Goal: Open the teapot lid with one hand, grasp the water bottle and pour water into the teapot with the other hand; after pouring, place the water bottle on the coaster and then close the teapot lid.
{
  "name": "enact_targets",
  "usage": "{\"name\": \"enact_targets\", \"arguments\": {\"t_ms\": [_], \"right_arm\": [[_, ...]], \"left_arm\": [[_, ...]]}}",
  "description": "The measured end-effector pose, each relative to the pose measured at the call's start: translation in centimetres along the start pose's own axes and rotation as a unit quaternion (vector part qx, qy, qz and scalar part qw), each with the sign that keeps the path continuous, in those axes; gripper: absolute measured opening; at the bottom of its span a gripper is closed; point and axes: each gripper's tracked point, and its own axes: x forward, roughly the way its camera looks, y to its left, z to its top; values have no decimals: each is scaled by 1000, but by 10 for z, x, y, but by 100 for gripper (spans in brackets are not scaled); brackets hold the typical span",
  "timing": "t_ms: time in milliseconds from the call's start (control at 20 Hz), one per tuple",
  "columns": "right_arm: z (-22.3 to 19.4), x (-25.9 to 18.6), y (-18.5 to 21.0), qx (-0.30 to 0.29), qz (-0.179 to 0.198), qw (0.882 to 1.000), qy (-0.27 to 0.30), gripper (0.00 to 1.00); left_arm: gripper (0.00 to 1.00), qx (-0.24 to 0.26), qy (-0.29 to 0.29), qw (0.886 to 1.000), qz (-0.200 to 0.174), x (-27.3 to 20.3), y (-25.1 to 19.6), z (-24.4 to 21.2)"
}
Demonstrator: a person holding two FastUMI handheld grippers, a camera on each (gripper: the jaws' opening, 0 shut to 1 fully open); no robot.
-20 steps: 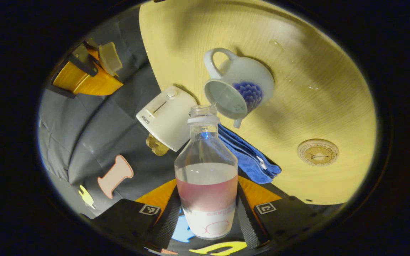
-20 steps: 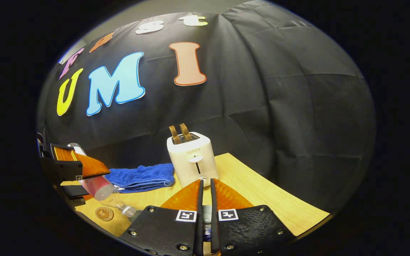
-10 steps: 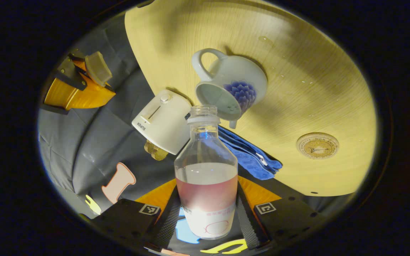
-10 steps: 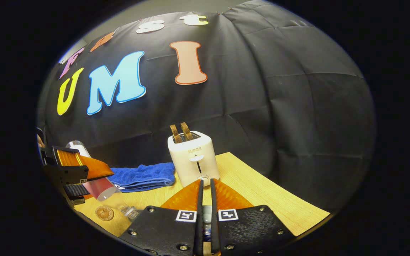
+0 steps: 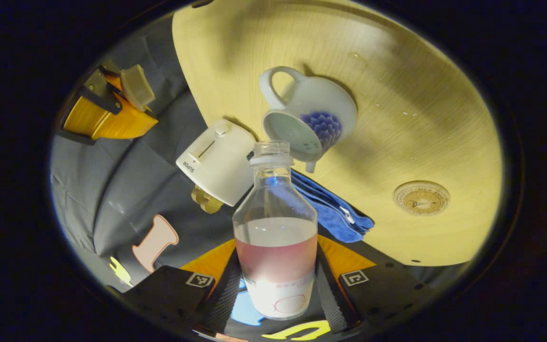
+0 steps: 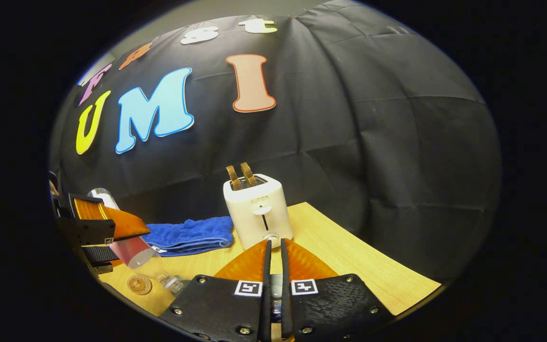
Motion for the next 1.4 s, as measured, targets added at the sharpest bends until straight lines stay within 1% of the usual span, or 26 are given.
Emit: {"name": "enact_targets", "arguments": {"t_ms": [150,250,350,550,650,750,900,1000,1150,1300,1400], "right_arm": [[1,0,-3,-2,-6,1000,0,8],[2,-1,-5,0,-7,1000,0,8],[1,0,-4,-1,-8,1000,0,8],[-1,0,0,-7,-7,1000,0,8],[-1,-1,1,-3,-4,1000,1,8],[0,0,-1,-2,-7,1000,1,8],[0,-1,2,-2,-4,1000,0,8],[-1,0,7,-7,0,1000,0,8],[-3,0,11,-13,3,1000,1,8],[-4,0,13,-15,4,1000,3,8],[-5,1,15,-16,5,1000,5,8]], "left_arm": [[87,-31,-6,999,6,1,-7,-5],[87,-69,-10,998,7,0,-16,-13],[88,-114,-16,993,12,-3,-22,-19],[88,-214,-31,976,17,-7,-33,-27],[88,-254,-34,966,29,-12,-36,-33],[89,-316,-39,948,7,-8,-59,-26],[88,-374,-39,927,15,-7,-72,-30],[88,-426,-42,903,10,-10,-85,-29],[88,-493,-42,869,20,-12,-95,-33],[88,-561,-46,826,28,-17,-104,-37],[88,-597,-48,800,43,-19,-104,-40]]}}
